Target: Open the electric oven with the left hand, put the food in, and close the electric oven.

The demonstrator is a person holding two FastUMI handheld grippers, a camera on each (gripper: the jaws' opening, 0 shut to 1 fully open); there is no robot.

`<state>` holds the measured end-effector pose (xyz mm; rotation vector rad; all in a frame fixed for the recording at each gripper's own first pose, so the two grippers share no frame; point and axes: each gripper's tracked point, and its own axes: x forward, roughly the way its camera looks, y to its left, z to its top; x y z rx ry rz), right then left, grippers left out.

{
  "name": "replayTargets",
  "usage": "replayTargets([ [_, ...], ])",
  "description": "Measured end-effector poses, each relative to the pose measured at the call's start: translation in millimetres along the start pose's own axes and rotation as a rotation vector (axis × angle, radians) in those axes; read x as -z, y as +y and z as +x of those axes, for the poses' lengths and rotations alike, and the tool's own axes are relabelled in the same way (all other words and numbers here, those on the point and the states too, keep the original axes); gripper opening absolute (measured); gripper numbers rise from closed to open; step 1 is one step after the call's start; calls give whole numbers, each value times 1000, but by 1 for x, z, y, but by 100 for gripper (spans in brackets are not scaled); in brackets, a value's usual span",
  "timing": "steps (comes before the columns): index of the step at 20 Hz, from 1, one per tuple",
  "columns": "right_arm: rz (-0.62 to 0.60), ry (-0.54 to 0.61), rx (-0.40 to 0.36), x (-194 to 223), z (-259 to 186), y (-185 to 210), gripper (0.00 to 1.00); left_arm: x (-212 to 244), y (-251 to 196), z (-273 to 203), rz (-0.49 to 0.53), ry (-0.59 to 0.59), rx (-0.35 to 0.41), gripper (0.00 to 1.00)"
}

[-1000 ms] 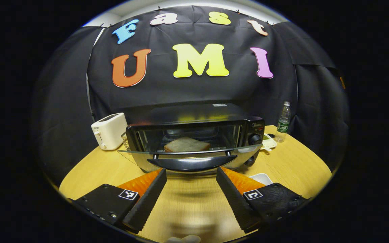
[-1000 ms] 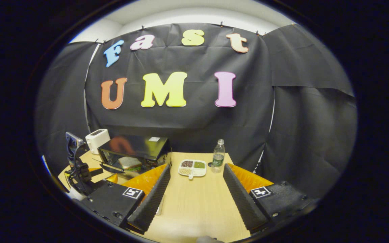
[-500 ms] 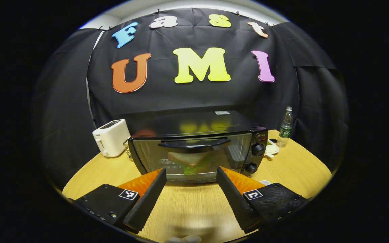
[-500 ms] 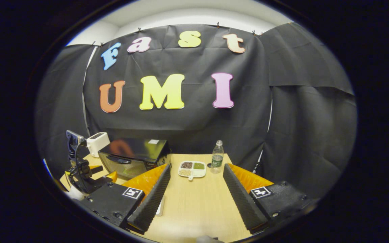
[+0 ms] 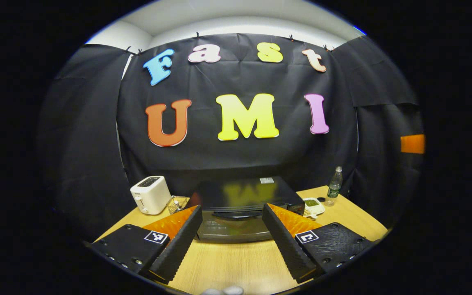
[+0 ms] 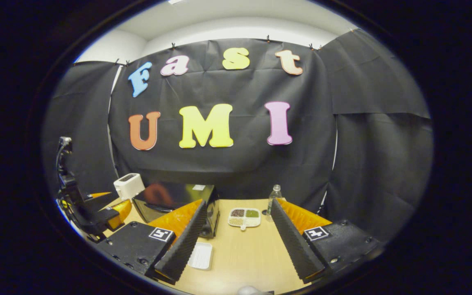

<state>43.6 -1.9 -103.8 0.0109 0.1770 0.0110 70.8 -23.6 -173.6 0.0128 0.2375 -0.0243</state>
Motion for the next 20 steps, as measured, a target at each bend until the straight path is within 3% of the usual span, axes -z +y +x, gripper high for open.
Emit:
replayTargets([
  [3, 2, -30, -8, -20, -5, 15, 97, -56, 12, -31, -22, -66, -9, 97],
  [8, 23, -69, -10, -48, -21, 37, 97, -102, 28, -70, -50, -103, -41, 97],
  [20, 1, -130, 16, -80, -62, 65, 96, -145, 43, -109, -45, -175, -16, 96],
])
